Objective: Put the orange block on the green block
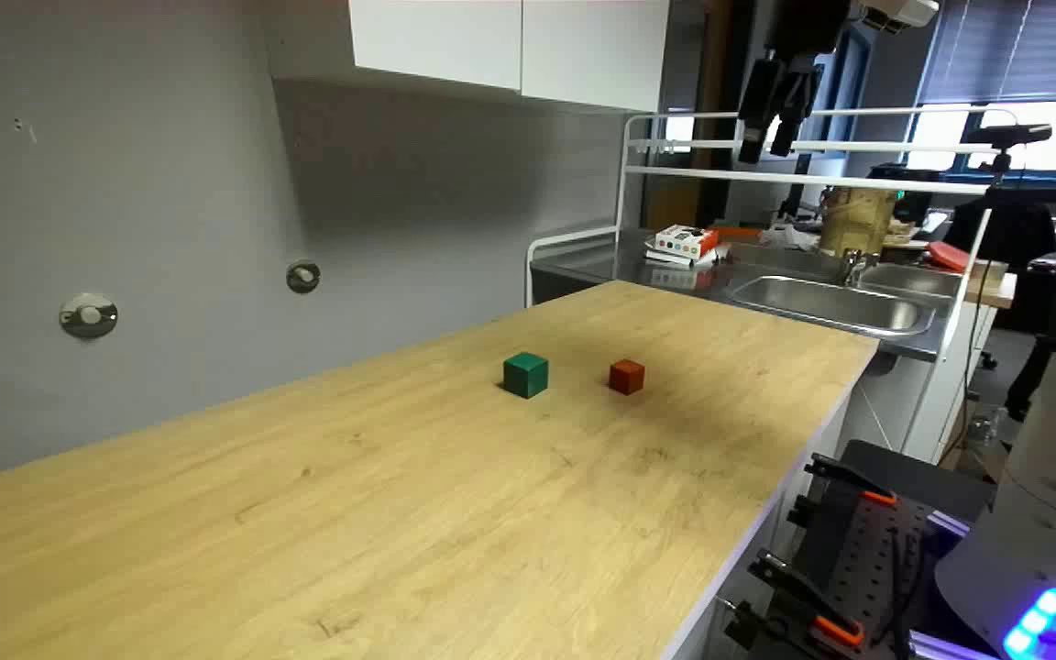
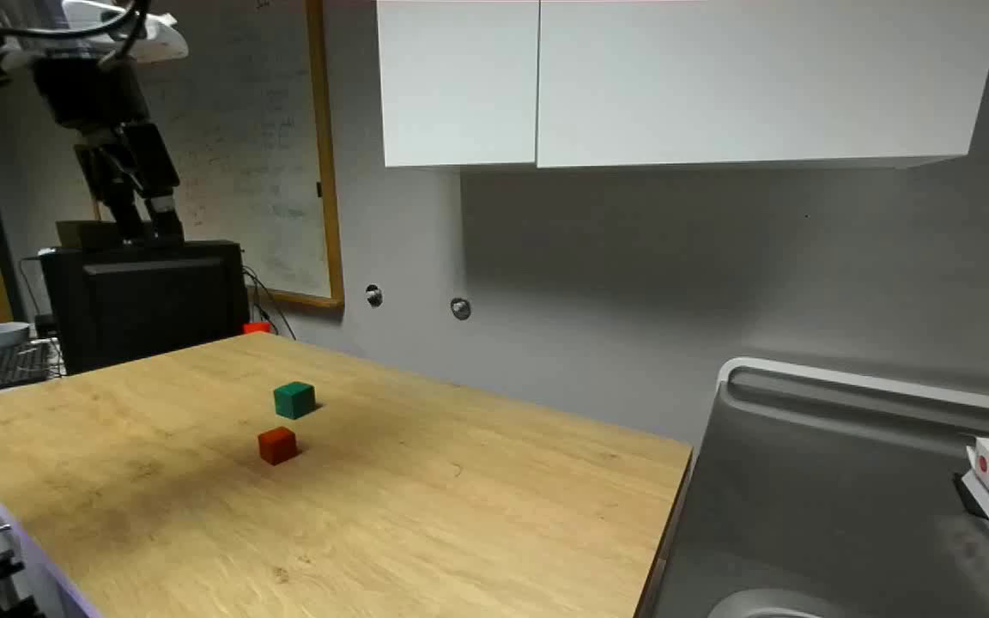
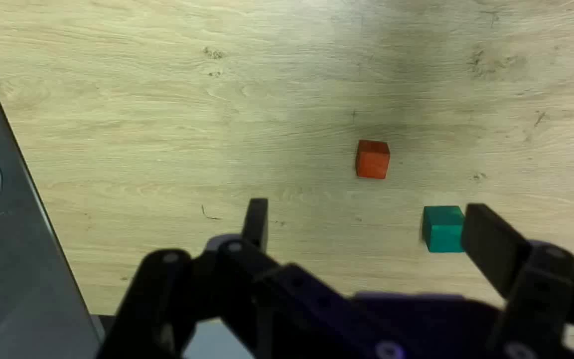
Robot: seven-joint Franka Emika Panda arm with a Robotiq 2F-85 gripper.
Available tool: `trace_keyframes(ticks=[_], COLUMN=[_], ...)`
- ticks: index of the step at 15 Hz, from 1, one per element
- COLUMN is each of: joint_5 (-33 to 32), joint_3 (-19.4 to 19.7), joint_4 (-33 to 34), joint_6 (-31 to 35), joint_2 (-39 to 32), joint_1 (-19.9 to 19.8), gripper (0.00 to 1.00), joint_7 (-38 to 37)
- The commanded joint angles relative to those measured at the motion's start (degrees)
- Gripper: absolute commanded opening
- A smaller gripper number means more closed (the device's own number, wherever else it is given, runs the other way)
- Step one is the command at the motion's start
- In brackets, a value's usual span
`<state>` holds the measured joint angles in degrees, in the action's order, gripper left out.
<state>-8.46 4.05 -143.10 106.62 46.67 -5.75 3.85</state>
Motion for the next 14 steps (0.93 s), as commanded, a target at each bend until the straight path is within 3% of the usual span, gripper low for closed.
trace_keyframes(ticks=[1, 10, 14], joint_5=[-0.2, -0.2, 0.3], joint_3=[0.2, 0.2, 0.5], joint_4=[0.2, 0.3, 0.5], joint_6=[0.0, 0.0, 1.4], joint_2=[0.0, 0.2, -3.2], joint_1=[0.4, 0.4, 0.4], gripper=[1.0, 1.0, 1.0], joint_7=[-0.2, -0.2, -1.0])
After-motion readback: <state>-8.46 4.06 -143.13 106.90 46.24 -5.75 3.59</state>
